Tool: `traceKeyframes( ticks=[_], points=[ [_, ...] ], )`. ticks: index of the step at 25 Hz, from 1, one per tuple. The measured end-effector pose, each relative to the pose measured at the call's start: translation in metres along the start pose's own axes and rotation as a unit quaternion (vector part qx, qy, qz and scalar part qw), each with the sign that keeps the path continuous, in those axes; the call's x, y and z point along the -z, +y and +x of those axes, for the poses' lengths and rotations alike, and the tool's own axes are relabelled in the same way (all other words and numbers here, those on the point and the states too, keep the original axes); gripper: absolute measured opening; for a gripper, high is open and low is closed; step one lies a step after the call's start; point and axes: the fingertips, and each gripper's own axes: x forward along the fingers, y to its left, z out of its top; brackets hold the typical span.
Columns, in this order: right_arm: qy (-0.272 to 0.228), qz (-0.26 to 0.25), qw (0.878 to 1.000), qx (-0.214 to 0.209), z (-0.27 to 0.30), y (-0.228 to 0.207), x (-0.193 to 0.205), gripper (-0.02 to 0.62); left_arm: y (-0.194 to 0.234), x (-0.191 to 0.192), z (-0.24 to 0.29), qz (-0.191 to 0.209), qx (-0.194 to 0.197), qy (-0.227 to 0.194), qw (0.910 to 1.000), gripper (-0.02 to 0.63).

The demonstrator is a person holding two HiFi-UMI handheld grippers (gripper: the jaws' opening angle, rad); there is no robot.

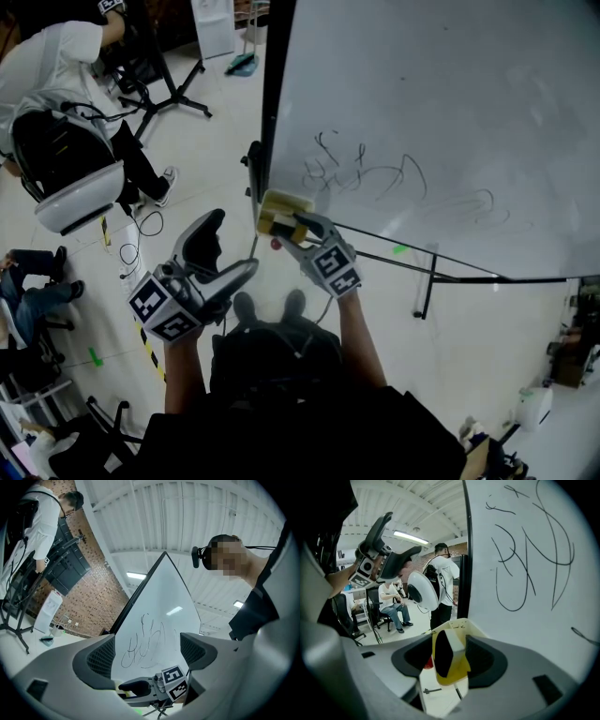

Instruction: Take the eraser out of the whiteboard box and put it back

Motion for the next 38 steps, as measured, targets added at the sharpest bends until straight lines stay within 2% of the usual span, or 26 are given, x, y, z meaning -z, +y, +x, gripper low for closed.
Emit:
traceKeyframes(
  ticks=[4, 8, 16, 25, 38],
  points=[
    [0.019, -0.029, 0.999, 0.005, 0.002, 0.003, 0.006, 0.244, 0.002, 0.0, 0.0, -0.002, 0.0, -0.001, 1.0, 0.431],
    [0.034, -0.058, 0.998, 0.006, 0.002, 0.006, 0.008, 0.204, 0.003, 0.0, -0.001, -0.003, 0.0, -0.001, 1.0, 0.431],
    [0.036, -0.074, 0.997, 0.011, -0.002, 0.004, 0.008, 0.17, 0.001, -0.001, -0.003, -0.002, 0.0, -0.001, 1.0, 0.431],
    [-0.034, -0.039, 0.998, 0.02, -0.034, -0.003, -0.033, 0.161, -0.004, -0.006, -0.004, 0.001, 0.006, -0.004, 1.0, 0.431],
    [-0.126, -0.019, 0.991, 0.042, -0.082, -0.006, -0.092, 0.158, -0.014, -0.009, 0.0, 0.005, 0.017, -0.006, 0.9998, 0.431]
  ],
)
